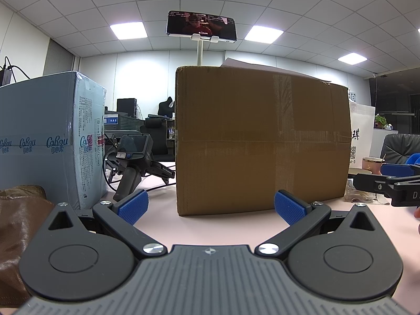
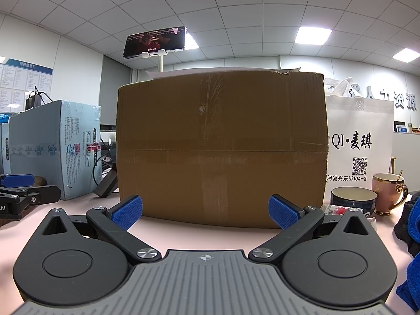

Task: Organize soft objects

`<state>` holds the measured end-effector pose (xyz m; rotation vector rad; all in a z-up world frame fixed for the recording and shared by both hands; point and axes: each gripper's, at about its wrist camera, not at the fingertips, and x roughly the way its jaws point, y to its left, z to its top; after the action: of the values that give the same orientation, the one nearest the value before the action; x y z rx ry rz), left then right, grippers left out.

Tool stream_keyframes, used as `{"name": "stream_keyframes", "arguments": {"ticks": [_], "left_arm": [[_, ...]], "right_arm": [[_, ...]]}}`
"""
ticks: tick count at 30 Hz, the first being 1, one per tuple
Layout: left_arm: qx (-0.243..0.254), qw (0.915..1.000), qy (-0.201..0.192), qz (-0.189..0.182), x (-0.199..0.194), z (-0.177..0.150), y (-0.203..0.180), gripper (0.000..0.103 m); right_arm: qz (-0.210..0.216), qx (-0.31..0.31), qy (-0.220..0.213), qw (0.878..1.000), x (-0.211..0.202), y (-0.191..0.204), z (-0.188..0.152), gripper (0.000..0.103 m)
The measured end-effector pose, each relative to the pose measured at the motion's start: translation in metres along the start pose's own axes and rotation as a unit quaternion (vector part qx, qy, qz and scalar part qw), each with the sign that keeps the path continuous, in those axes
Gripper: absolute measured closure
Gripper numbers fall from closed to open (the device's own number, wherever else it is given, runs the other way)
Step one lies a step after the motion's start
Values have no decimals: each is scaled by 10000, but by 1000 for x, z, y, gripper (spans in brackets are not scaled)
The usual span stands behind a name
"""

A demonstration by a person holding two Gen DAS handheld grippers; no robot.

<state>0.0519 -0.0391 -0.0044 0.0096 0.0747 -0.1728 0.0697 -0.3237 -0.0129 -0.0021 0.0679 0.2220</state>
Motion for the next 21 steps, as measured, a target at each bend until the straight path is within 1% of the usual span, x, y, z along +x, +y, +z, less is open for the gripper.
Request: {"name": "stream_keyframes", "arguments": {"ticks": [21], "left_arm": [[8, 10000, 3, -6, 0, 0, 0, 0]], "right_arm": [[5, -3, 13, 10000, 1, -1, 0, 0]]}}
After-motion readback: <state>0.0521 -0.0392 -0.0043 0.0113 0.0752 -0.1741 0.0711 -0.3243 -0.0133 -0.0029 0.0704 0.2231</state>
